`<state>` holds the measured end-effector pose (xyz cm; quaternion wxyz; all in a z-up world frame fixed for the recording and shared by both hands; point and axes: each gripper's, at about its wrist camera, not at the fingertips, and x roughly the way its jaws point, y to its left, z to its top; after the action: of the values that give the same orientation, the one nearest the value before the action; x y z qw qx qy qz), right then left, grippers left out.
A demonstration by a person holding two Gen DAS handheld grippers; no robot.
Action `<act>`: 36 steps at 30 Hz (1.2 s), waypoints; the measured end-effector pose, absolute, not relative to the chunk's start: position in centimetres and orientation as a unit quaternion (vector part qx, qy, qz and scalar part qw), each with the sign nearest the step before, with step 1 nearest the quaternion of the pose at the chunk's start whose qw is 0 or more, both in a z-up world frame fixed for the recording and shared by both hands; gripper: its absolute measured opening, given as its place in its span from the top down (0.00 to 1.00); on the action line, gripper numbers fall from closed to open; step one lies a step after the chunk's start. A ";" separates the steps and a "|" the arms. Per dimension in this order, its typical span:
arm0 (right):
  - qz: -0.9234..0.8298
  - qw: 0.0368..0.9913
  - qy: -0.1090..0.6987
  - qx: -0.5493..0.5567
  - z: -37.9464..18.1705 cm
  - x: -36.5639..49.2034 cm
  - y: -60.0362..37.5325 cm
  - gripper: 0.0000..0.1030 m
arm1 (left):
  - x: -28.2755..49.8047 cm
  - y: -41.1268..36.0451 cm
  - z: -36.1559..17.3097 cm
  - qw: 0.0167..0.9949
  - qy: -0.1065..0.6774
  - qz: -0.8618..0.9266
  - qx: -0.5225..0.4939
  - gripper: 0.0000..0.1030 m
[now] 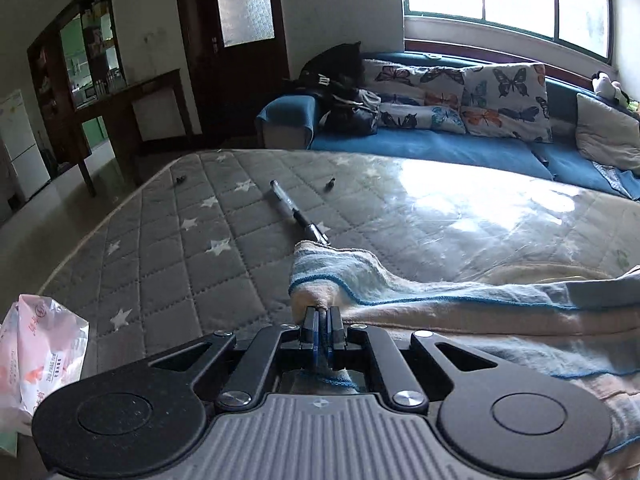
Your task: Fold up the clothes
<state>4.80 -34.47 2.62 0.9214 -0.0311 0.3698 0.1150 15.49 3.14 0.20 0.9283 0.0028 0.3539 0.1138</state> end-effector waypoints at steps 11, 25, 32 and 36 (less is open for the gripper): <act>0.089 0.912 0.395 0.068 -1.1 15.1 -35.9 0.66 | 16.1 4.3 -0.3 0.926 0.364 0.101 -0.020 0.96; 0.066 0.950 0.302 -0.044 3.8 12.6 -33.2 0.97 | 19.0 3.6 -0.3 0.928 0.370 0.047 0.007 0.67; 0.017 0.951 0.294 -0.093 3.9 13.2 -33.2 0.96 | 21.6 1.8 -1.9 0.924 0.377 0.048 0.039 0.93; -0.013 0.937 0.340 -0.084 1.7 14.8 -34.8 0.95 | 22.2 1.5 -1.8 0.927 0.372 0.048 0.026 0.91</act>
<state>14.82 -34.76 1.70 0.9367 -0.0844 0.3395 -0.0130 22.21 1.48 -1.81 0.9266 0.0260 0.3720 0.0481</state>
